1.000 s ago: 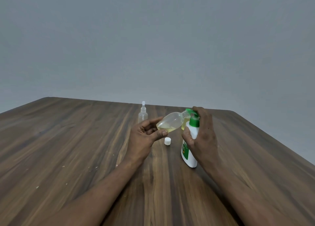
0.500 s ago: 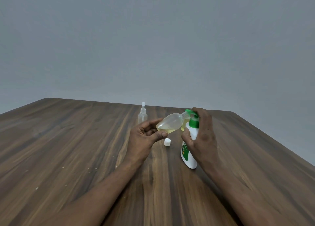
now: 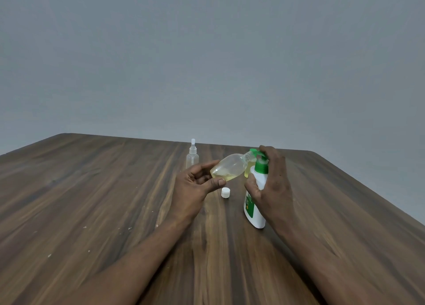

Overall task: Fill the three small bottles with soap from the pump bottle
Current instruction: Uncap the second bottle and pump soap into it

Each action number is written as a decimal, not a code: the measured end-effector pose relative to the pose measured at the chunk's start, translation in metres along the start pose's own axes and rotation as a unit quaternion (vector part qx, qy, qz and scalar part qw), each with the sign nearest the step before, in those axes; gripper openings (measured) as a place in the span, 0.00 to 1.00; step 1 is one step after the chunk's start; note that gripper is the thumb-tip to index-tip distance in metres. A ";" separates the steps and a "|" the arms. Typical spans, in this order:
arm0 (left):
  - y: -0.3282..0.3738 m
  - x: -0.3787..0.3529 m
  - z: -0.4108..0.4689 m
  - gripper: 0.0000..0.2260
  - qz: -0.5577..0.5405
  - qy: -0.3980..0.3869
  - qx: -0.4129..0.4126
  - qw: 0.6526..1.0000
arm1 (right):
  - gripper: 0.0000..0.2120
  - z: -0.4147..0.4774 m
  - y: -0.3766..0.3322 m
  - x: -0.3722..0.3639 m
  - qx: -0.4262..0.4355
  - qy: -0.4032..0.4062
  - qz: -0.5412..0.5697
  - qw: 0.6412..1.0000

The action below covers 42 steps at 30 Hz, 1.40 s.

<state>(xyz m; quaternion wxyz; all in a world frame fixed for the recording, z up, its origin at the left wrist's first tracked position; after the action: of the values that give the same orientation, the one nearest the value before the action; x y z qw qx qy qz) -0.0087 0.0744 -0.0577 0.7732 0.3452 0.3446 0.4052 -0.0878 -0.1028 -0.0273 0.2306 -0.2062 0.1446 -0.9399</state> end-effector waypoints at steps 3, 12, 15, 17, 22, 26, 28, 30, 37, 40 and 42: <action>0.000 0.000 0.000 0.21 0.000 -0.001 0.002 1.000 | 0.32 0.000 0.000 -0.001 0.001 0.001 -0.004 1.000; -0.001 0.000 -0.001 0.20 0.003 -0.002 0.003 1.000 | 0.28 0.001 0.001 0.000 0.000 0.000 0.003 1.000; -0.002 0.000 0.000 0.21 0.001 -0.002 0.004 1.000 | 0.31 0.001 -0.001 0.000 0.007 0.007 0.009 1.000; -0.002 0.000 0.000 0.21 0.000 -0.002 0.003 1.000 | 0.32 0.001 -0.001 0.000 0.005 0.006 0.009 1.000; -0.002 0.000 0.001 0.21 0.001 -0.001 0.002 1.000 | 0.29 0.000 0.001 -0.001 -0.002 -0.002 0.008 1.000; -0.002 -0.001 0.000 0.21 0.002 -0.003 0.001 1.000 | 0.26 0.001 0.000 -0.001 0.000 -0.004 0.013 1.000; -0.002 0.000 0.000 0.20 0.004 -0.003 0.001 1.000 | 0.26 0.001 0.000 0.000 0.001 0.000 0.012 1.000; -0.003 0.000 0.000 0.20 0.003 -0.001 0.003 1.000 | 0.28 0.001 0.000 0.000 0.001 -0.001 0.013 1.000; -0.004 0.002 0.001 0.21 0.003 -0.001 0.005 1.000 | 0.31 0.000 0.000 -0.001 0.008 0.001 0.000 1.000; -0.004 0.001 0.001 0.21 0.003 0.001 0.006 1.000 | 0.29 0.001 0.000 -0.001 0.003 -0.004 0.009 1.000; -0.004 0.001 0.001 0.21 0.006 0.001 0.005 1.000 | 0.27 0.001 0.001 -0.001 0.000 -0.005 0.012 1.000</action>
<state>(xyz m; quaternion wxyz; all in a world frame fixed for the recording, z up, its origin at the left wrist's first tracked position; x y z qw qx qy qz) -0.0065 0.0733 -0.0606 0.7690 0.3505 0.3452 0.4081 -0.0864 -0.1031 -0.0270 0.2428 -0.2087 0.1459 -0.9360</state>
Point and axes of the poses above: each hand's wrist, its own z-axis towards the middle knuckle, its own x-axis out of the back of the hand, y = z × x, the point moved 7 cm from there along z, towards the middle knuckle, and after that the axes turned 1 degree about -x, right-handed, at the moved point
